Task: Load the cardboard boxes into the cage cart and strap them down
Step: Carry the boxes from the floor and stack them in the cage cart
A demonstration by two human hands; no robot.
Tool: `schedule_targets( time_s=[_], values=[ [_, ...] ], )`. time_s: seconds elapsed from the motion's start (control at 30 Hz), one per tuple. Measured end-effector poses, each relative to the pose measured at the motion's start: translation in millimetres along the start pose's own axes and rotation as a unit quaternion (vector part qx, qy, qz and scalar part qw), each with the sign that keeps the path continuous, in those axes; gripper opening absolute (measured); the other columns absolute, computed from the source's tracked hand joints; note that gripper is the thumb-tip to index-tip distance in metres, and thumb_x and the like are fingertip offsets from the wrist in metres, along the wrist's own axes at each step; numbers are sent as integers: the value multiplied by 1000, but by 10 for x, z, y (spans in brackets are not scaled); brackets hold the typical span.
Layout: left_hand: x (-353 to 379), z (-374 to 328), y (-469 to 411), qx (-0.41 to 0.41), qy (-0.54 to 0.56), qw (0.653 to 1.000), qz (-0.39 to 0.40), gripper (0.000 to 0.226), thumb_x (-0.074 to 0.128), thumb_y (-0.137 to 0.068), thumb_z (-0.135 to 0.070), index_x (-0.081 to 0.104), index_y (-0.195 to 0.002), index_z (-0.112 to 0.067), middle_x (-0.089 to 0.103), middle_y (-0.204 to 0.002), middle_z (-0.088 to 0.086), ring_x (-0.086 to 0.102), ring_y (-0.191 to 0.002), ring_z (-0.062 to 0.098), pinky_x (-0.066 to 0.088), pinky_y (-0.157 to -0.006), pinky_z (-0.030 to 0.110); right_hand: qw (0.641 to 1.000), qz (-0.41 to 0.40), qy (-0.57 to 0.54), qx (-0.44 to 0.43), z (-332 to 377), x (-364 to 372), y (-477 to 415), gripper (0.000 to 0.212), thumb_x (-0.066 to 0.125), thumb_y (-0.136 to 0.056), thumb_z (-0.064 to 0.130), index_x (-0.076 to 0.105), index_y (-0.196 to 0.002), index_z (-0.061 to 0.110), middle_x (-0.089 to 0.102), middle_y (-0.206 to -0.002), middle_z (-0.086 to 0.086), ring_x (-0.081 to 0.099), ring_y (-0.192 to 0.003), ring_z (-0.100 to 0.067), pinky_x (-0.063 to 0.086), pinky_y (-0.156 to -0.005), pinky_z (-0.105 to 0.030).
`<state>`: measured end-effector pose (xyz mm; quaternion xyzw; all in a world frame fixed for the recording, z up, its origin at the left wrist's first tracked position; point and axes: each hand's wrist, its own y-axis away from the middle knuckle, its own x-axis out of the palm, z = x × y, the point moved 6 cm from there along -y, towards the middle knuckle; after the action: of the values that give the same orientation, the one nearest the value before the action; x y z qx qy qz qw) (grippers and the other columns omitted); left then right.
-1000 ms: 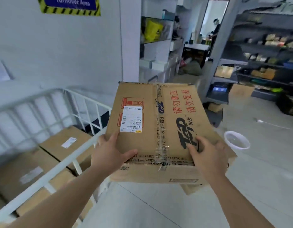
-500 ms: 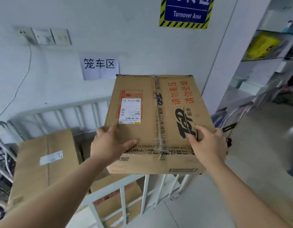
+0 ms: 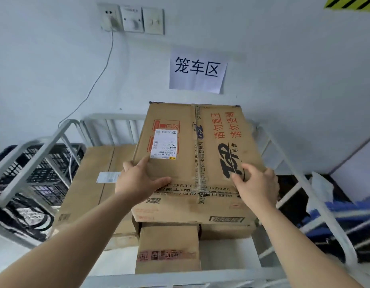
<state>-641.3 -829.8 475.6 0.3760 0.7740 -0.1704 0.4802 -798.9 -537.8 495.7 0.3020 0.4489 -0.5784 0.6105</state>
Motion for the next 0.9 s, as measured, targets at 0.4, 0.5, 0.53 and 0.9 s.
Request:
schedule_targets(
  time_s=[0.4, 0.5, 0.53, 0.9],
  values=[
    [964, 644, -1229, -71, -20, 994, 80, 110, 55, -52, -88, 20, -146, -43, 37, -131, 7, 55, -109, 27, 51, -89, 39, 996, 81, 43, 13, 138, 1493, -830, 46, 58, -81, 55, 57, -123, 37, 45, -121, -15, 44, -111, -33, 43, -95, -48],
    [1284, 804, -1482, -82, -21, 992, 98, 109, 57, -55, -87, 18, -147, -42, 34, -134, 7, 51, -116, 27, 50, -92, 41, 994, 101, 41, 27, 72, 1907, -969, 47, 59, -82, 53, 55, -126, 36, 43, -127, -16, 42, -117, -35, 43, -96, -47],
    [1390, 861, -1558, -86, -23, 991, 103, 109, 57, -56, -86, 18, -147, -41, 33, -136, 8, 50, -118, 28, 50, -93, 42, 993, 105, 42, 28, 51, 2047, -1007, 48, 59, -82, 53, 55, -126, 36, 43, -127, -16, 41, -118, -35, 42, -97, -47],
    [2523, 1592, -2078, -139, -46, 982, 123, 107, 58, -58, -84, 16, -147, -42, 26, -144, 12, 42, -128, 33, 45, -100, 45, 987, 158, 22, 37, -287, 3649, -1225, 47, 65, -81, 46, 57, -125, 32, 40, -135, -18, 43, -119, -37, 44, -95, -50]
  ],
)
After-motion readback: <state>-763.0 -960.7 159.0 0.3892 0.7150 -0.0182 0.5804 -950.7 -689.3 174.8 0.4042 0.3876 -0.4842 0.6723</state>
